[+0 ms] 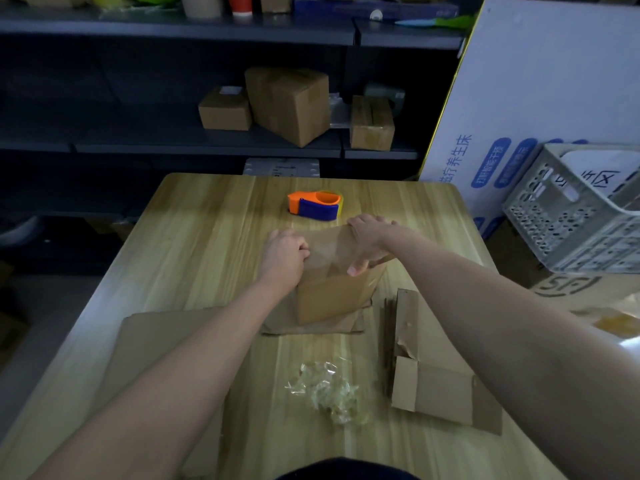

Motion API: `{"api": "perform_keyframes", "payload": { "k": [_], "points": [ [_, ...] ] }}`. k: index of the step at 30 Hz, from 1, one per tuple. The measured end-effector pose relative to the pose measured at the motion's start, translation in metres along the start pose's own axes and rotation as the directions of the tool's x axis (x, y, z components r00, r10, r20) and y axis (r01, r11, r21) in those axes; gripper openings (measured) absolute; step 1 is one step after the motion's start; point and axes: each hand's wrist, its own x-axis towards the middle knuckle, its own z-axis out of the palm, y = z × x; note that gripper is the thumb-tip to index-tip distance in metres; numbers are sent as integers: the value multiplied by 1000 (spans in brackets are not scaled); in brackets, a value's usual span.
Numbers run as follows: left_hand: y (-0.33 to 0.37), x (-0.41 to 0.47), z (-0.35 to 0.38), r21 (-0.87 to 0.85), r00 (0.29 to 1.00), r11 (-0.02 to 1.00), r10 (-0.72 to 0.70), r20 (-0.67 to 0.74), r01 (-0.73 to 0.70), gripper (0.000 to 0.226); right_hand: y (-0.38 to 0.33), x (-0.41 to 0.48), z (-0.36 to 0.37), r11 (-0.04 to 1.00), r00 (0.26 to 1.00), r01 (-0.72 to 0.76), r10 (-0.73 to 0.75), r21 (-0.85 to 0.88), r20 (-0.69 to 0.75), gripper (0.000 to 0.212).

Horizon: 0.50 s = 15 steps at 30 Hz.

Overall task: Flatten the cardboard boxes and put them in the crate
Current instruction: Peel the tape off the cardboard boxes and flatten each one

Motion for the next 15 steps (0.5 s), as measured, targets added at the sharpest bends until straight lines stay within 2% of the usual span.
{"api": "perform_keyframes", "payload": {
  "k": [6, 9, 11, 15],
  "points": [
    [7, 9, 2, -17, 988, 989, -143, 58, 144, 11, 3, -2, 4, 1000, 1000, 6, -6, 26, -4, 124],
    [7, 11, 4, -59, 979, 977, -202, 23, 203, 14, 4, -3, 6, 999, 1000, 4, -4, 45, -14, 124],
    [7, 13, 4, -65, 980, 978, -199, 5, 199, 14, 4, -3, 5, 999, 1000, 2, -1, 45, -17, 123],
    [0, 18, 2, 70, 989, 989, -132, 73, 127, 21, 3, -3, 5, 999, 1000, -7, 7, 36, -8, 123]
  ]
}}
